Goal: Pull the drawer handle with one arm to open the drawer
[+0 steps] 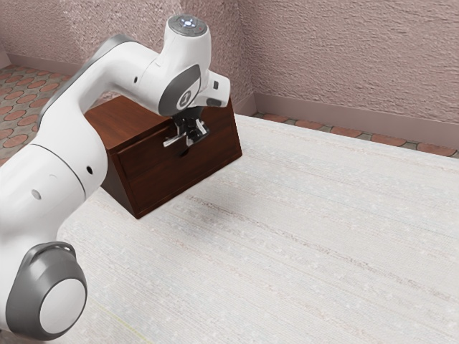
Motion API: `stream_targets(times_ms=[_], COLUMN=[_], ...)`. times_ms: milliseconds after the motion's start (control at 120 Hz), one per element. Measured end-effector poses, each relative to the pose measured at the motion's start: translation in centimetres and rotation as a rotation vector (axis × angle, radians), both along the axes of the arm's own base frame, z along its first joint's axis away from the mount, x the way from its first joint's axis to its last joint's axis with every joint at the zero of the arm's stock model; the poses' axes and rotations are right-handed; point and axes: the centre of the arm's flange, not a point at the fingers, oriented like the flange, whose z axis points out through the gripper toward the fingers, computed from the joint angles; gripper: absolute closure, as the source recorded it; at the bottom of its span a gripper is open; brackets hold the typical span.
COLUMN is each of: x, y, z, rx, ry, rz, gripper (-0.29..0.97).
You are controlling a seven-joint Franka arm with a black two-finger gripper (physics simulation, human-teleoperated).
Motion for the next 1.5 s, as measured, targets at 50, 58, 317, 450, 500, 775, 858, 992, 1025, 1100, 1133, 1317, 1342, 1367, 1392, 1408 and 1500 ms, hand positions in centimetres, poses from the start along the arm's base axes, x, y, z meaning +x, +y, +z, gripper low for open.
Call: stream_targets(times_ms=[50,58,317,450,500,775,858,992,1025,1100,1133,1317,1342,1367,1392,1408,1500], x=[0.0,0.0,-0.4,-0.7,-0.8,-1.7,-1.7,-1.6,-1.5,-1.5,-1.6,-2.4,-2.5,-2.5,-2.5,-2.5,-2.6], y=[0.0,0.0,-1.1,-1.8,-2.0,-3.6,-4.3,-5.2,-5.5,-5.7,-5.8,-6.0,-6.1,-6.2,-6.3,-6.4,-7.0], z=[0.1,0.1,0.6,0.5,0.4,0.5,0.5,0.4,0.4,0.4,0.4,0.5,0.5,0.5,0.5,0.5,0.3], rx=[-0.001,-0.001,-0.025,-0.039,-0.043,-0.065,-0.076,-0.09,-0.092,-0.098,-0.101,-0.112,-0.114,-0.116,-0.118,-0.12,-0.128], ry=[-0.001,-0.001,0.002,0.015,0.018,0.037,0.038,0.036,0.036,0.035,0.036,0.05,0.05,0.051,0.052,0.052,0.056], rz=[0.001,0.001,-0.008,-0.016,-0.019,-0.034,-0.041,-0.052,-0.055,-0.057,-0.058,-0.056,-0.057,-0.059,-0.06,-0.061,-0.066], gripper=[0.59,0.59,0.63,0.63,0.63,0.64,0.63,0.63,0.63,0.62,0.63,0.62,0.63,0.63,0.62,0.62,0.62])
